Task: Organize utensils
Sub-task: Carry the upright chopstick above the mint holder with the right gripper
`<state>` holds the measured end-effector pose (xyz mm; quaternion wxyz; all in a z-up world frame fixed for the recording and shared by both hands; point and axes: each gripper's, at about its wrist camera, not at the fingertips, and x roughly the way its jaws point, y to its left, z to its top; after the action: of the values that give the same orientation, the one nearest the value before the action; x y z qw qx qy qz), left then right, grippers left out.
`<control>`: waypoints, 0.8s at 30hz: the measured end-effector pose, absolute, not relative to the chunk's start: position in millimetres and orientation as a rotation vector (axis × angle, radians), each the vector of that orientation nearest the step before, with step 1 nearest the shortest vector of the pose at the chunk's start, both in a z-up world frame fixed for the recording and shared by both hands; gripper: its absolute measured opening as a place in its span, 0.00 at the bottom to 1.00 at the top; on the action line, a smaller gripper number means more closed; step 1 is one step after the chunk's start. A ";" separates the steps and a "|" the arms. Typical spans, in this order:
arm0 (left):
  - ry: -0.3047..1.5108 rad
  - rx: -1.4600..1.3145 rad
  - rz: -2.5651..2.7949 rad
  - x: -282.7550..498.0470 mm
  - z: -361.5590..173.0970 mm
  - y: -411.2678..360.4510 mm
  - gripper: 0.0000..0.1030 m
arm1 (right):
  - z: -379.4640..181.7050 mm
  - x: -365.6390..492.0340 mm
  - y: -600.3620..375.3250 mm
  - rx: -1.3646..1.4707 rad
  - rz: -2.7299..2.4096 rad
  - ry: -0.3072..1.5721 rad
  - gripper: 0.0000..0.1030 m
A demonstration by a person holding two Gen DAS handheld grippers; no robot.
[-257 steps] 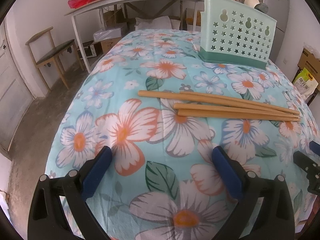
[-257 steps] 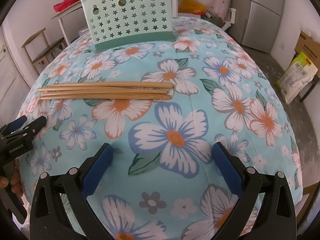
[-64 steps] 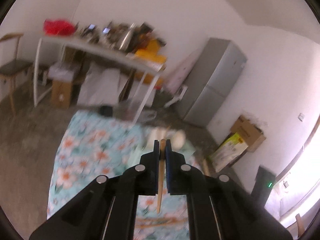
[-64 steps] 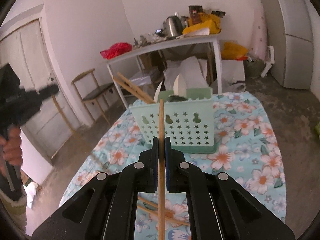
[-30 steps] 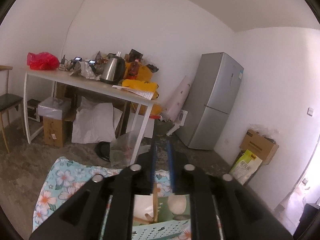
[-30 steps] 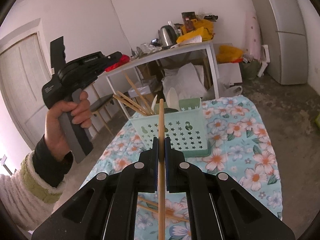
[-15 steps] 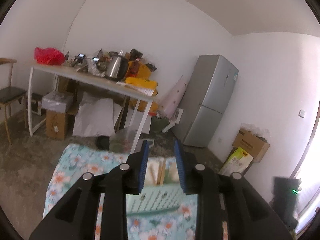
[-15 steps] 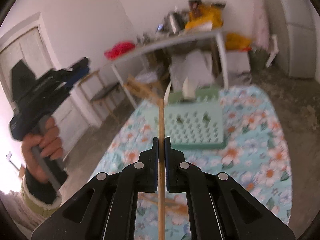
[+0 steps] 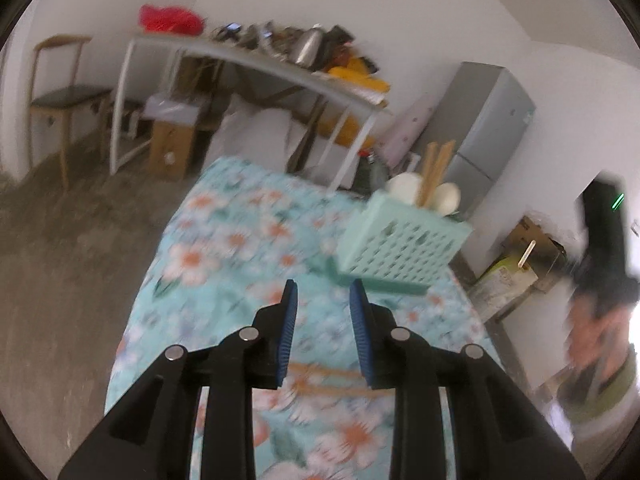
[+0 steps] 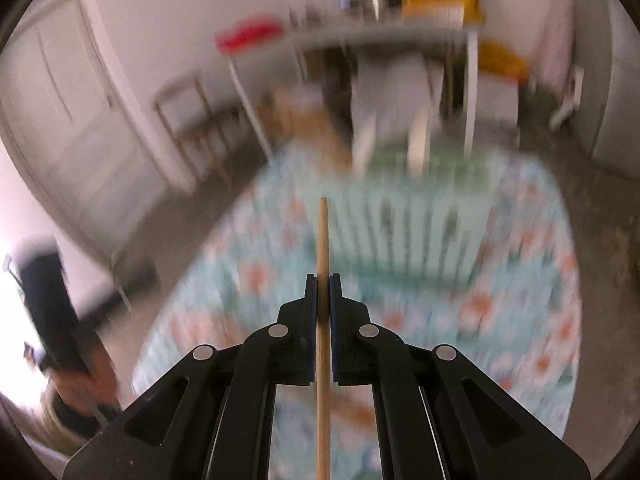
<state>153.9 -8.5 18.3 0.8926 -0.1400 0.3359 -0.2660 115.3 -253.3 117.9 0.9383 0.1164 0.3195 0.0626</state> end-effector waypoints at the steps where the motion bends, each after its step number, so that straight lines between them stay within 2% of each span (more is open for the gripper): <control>1: 0.709 -0.303 -0.543 153.3 14.4 -3.9 0.25 | 132.6 115.8 -256.0 0.252 0.115 0.591 0.04; 5: 0.712 -0.339 -0.511 153.1 10.5 11.7 0.25 | 162.8 129.5 -263.3 0.275 0.049 0.444 0.04; 9: 0.699 -0.339 -0.491 152.7 14.1 18.4 0.25 | 186.4 150.1 -269.2 0.279 -0.037 0.210 0.04; 13: 0.689 -0.336 -0.465 150.5 15.5 25.6 0.25 | 190.6 175.2 -273.8 0.267 -0.163 0.058 0.04; 24: 0.698 -0.355 -0.366 154.6 7.4 52.2 0.25 | 150.7 220.9 -273.8 0.200 -0.344 0.012 0.04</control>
<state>154.6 52.2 7.4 0.9081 -0.1718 0.3382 -0.1775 220.9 -273.8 150.7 0.9803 0.0994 0.0059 -0.1708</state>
